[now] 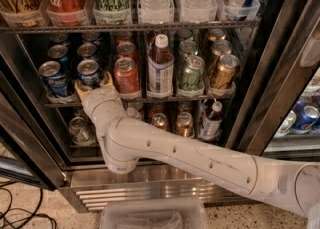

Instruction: Pick pepsi can from middle shelf of fridge

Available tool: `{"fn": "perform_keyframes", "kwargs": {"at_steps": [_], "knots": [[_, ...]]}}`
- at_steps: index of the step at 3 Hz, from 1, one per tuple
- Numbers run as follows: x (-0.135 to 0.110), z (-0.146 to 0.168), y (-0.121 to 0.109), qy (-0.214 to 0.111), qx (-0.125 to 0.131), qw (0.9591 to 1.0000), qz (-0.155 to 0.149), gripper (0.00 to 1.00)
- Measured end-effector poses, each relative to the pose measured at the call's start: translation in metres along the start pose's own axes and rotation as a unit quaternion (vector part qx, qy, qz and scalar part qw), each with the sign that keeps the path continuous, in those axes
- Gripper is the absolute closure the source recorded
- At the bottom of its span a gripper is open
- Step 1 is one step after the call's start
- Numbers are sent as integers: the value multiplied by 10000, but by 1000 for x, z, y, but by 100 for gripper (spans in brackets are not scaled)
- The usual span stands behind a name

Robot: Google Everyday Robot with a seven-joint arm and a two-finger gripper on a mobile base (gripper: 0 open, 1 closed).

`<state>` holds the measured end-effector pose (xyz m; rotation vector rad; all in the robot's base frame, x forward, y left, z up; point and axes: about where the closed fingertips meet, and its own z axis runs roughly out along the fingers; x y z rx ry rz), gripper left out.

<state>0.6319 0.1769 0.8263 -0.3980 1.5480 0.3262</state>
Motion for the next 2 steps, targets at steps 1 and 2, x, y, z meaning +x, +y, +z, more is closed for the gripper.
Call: {"fn": "perform_keyframes", "kwargs": {"at_steps": [1, 2], "knots": [[-2, -2, -1, -75, -16, 10000, 18, 100], [-7, -6, -1, -172, -53, 9998, 24, 100]]}}
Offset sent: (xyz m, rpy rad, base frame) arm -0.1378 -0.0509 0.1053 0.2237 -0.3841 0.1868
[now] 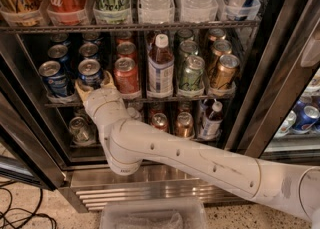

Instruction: Pick pepsi can from middle shelf of fridge

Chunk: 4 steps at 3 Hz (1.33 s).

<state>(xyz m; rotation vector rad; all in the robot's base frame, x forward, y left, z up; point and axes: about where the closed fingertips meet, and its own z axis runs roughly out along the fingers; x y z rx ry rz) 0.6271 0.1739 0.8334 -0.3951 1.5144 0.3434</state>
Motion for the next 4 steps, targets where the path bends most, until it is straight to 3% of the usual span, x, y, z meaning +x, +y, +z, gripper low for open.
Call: {"fn": "perform_keyframes", "kwargs": {"at_steps": [4], "knots": [[-20, -16, 8, -456, -347, 9977, 369, 100]]}}
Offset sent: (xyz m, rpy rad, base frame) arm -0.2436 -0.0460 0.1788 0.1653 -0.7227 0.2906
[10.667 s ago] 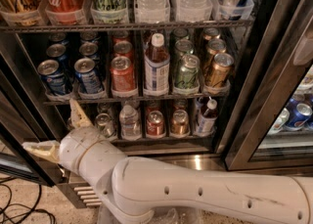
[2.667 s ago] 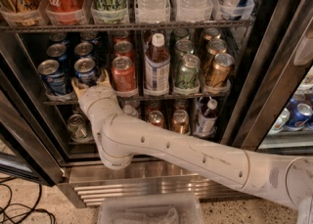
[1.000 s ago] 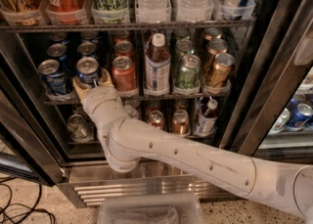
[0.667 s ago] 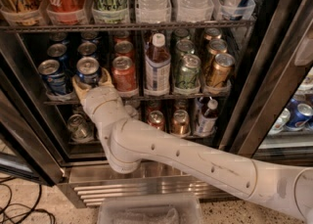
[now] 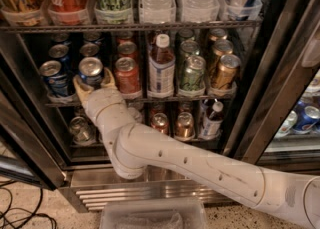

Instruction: Pick pepsi can from middle shelf of fridge

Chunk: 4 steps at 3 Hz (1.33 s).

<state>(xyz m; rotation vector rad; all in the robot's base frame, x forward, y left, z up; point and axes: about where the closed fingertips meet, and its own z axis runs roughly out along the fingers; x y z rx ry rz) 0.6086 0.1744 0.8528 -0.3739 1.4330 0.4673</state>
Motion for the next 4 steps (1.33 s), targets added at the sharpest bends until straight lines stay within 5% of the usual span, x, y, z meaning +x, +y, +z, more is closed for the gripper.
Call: {"fn": "perform_keyframes", "kwargs": {"at_steps": [1, 2, 3, 4], "knots": [[-10, -4, 4, -117, -73, 9999, 14, 100], [-38, -42, 24, -537, -362, 9976, -253, 100], [-118, -134, 110, -1374, -1384, 9744, -1120, 100], [-152, -222, 190, -1755, -2372, 9400, -1710, 100]]}}
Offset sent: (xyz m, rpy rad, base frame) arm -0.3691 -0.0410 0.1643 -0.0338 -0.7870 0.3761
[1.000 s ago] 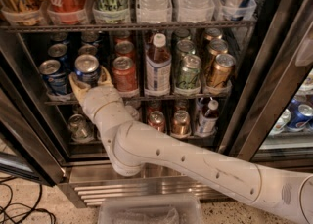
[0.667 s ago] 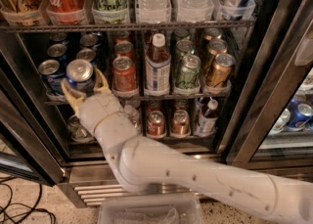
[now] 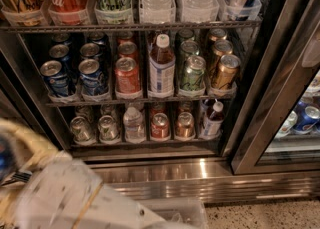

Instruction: Pick pepsi can from middle shelf of fridge

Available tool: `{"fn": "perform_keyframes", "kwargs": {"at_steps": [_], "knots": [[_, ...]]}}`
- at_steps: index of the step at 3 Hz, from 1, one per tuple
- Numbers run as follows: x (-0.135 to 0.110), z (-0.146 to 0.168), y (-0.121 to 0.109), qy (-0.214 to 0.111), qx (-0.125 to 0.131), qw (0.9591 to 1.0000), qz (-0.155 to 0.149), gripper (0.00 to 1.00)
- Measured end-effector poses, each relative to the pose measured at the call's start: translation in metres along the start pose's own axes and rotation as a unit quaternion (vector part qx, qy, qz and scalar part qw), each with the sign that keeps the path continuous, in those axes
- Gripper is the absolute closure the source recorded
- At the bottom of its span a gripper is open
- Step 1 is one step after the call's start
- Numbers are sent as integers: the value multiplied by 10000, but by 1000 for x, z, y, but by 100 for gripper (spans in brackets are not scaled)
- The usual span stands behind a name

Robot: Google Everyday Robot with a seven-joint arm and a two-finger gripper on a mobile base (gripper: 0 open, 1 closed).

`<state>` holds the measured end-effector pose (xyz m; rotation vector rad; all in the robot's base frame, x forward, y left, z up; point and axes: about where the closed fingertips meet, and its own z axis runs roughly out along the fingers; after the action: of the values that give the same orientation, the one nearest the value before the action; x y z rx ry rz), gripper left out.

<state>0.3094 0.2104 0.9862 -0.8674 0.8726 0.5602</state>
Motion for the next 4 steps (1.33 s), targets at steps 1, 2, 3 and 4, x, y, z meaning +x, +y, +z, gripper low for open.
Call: {"fn": "perform_keyframes", "kwargs": {"at_steps": [1, 2, 3, 4], "knots": [[-35, -10, 13, -223, -216, 9992, -261, 100], [-34, -10, 13, -222, -215, 9992, -260, 100], [1, -16, 15, 73, -257, 9996, -15, 100], [28, -22, 17, 304, -288, 9990, 168, 100]]}}
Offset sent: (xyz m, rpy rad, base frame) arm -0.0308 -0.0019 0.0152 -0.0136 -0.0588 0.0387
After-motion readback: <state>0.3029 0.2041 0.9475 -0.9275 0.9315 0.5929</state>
